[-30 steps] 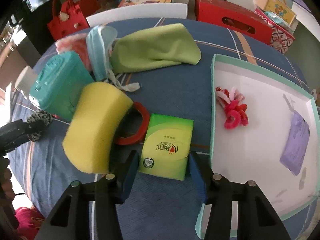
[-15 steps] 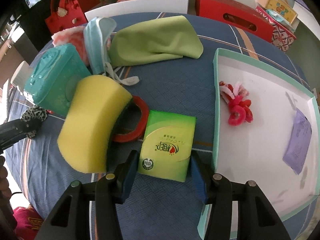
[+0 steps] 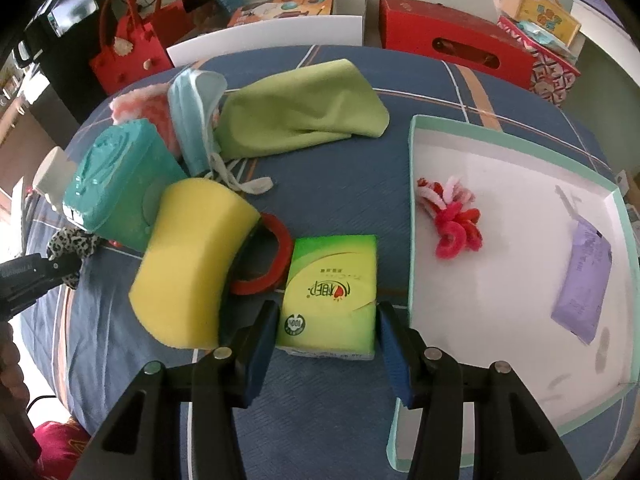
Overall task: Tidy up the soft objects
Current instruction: 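Grasp the leopard scrunchie with left tool while right tool grasps green tissue pack, then carry both items into the white tray and open both tools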
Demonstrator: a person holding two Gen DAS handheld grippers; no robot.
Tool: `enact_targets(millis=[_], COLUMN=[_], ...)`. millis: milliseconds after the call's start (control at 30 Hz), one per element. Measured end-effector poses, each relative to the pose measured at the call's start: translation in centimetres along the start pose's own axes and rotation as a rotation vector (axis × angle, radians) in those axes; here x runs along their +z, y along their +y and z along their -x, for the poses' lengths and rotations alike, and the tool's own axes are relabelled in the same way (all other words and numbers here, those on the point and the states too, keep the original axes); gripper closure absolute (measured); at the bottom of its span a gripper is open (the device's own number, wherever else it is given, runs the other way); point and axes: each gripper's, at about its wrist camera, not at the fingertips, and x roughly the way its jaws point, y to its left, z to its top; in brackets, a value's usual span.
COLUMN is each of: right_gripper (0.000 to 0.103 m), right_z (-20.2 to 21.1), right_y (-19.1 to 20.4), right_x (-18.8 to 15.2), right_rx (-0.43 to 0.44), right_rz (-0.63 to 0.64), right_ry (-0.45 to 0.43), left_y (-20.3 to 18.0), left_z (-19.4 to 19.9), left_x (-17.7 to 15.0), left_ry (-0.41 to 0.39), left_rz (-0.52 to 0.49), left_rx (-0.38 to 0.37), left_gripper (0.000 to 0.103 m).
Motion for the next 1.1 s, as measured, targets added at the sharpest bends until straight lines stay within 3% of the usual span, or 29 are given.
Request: enact_targets(millis=[433,633,800,1100], right_gripper=[0.052,0.052,0.052,0.056], right_z=[4.3,3.9,3.1,4.5], right_y=[-0.2,-0.7,-0.3,-1.3], right_x=[0.0,0.1,0.0,0.1], right_rx=[-0.008,0.006,-0.009,0.015], right_rz=[-0.044,-0.043,-0.018,-0.066], right_ry=[-0.135,-0.113,-0.090,-0.145], left_y=[0.7,0.4,-0.2,-0.5], left_z=[3.8,5.9,6.0,7.0], left_x=[-1.1,-1.6,-1.5,-1.6], left_ry=[-0.064,-0.109,-0.091,-0.113], left_rz=[-0.023,-0.048,-0.046,-0.044], left_rx=[-0.065,-0.082,-0.102,-0.151], left_gripper=[0.083,0.083,0.083,0.083])
